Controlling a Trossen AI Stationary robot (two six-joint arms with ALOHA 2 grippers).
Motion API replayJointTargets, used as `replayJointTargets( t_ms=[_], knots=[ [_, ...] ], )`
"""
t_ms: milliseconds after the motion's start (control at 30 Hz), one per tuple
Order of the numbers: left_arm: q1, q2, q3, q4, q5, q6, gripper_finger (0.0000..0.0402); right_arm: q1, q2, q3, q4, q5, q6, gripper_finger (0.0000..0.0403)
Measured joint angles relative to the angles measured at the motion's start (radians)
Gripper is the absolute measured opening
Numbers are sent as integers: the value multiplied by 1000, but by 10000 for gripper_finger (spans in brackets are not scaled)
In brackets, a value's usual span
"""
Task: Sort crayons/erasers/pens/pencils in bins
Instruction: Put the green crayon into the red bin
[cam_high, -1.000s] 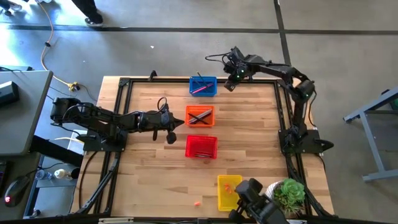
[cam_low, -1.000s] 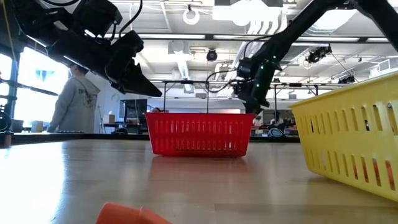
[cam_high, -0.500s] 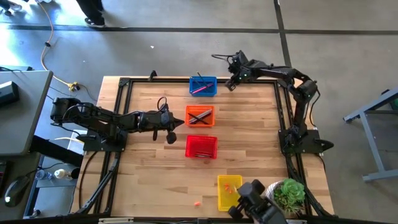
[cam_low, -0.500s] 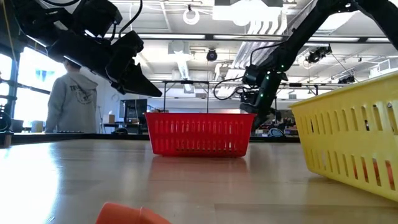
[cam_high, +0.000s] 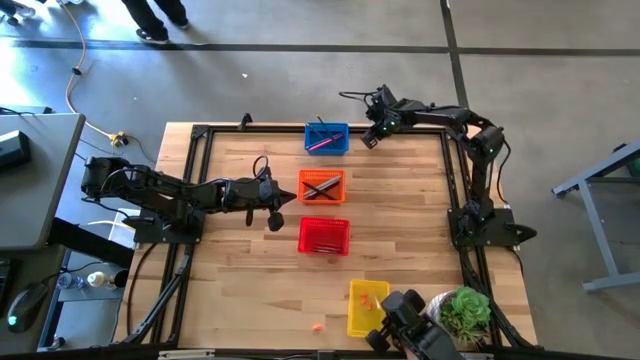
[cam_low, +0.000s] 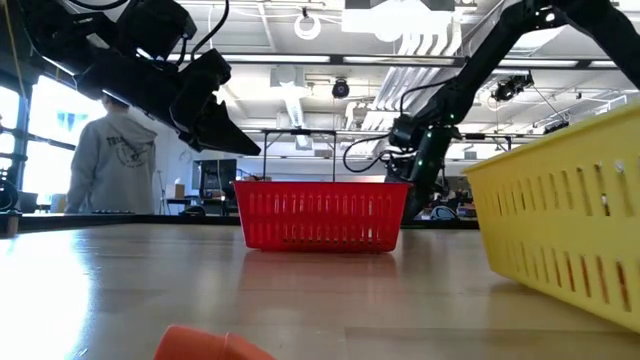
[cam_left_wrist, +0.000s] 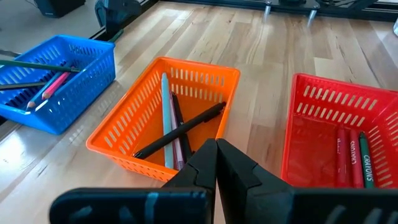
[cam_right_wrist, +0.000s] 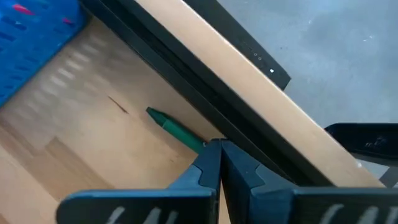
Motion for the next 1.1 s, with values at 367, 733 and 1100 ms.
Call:
replayJointTargets(
  t_ms=[367,733,1100],
  knots=[
    [0,0,0,-7,0,-2,0,-7,2,2,-43,-25,0,0],
    [0,0,0,-9,1,-2,0,27,-53,14,-210,-41,-129,0],
    [-3,0,0,-16,29,1,0,53,-44,13,-175,61,-464,80]
  ],
)
